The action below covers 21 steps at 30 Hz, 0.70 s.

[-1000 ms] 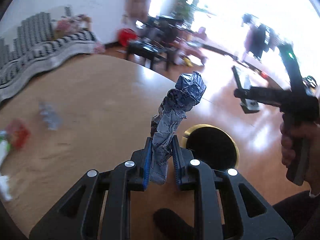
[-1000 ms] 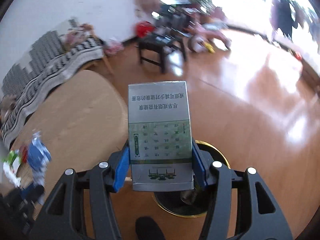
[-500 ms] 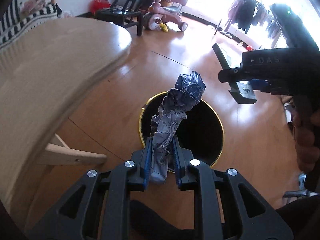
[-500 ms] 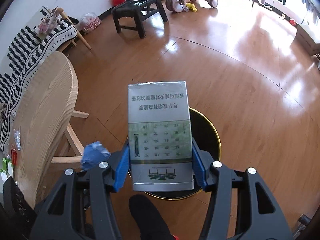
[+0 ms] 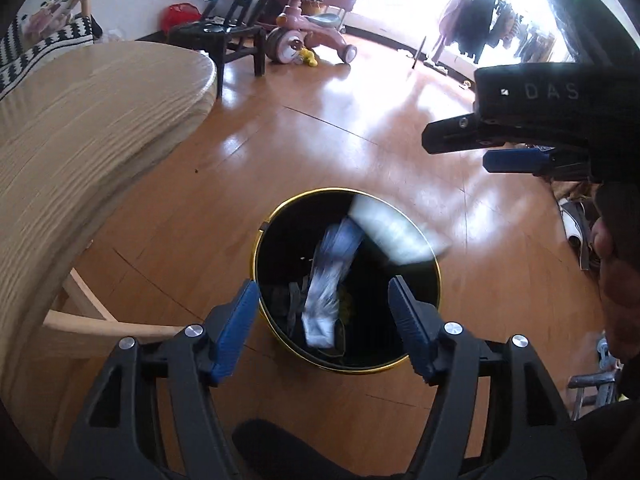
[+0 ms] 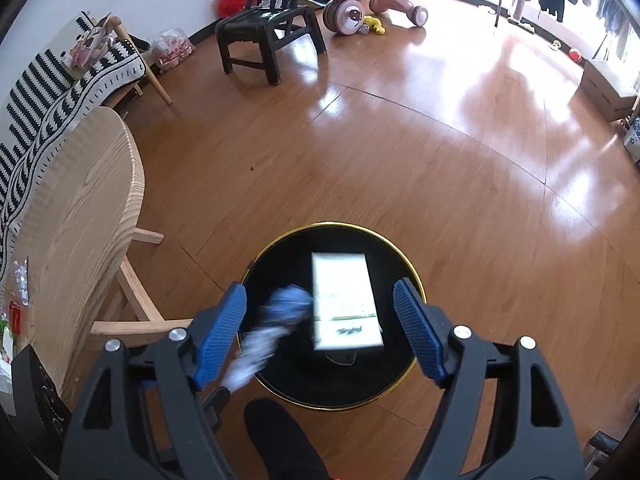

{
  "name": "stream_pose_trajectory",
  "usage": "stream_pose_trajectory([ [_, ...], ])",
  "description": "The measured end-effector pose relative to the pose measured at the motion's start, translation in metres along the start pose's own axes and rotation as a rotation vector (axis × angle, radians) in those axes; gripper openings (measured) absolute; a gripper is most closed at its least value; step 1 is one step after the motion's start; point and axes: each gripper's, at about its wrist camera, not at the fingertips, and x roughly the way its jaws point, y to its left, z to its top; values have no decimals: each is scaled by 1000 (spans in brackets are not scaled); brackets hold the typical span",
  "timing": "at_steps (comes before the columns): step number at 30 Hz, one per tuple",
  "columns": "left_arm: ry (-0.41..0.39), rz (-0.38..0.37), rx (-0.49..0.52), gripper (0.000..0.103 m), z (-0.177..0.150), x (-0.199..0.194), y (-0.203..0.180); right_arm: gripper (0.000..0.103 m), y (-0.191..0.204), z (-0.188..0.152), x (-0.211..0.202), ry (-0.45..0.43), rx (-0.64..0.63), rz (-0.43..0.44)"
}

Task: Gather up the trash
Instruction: 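Return both tools to the table and grasp the white tissue with the right tool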

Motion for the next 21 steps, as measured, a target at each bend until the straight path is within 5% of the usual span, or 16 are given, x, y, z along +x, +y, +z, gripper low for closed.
stream_pose_trajectory([
  [9, -79, 56, -17, 90, 8, -54, 12, 80, 44, 1, -18, -73, -90, 40],
  [16, -178, 179, -193, 92, -10, -161, 82, 84, 145, -15, -53, -175, -267, 181],
  [21, -251, 342, -331, 92, -49, -251, 149, 84, 230, -38, -81, -220, -395, 295],
])
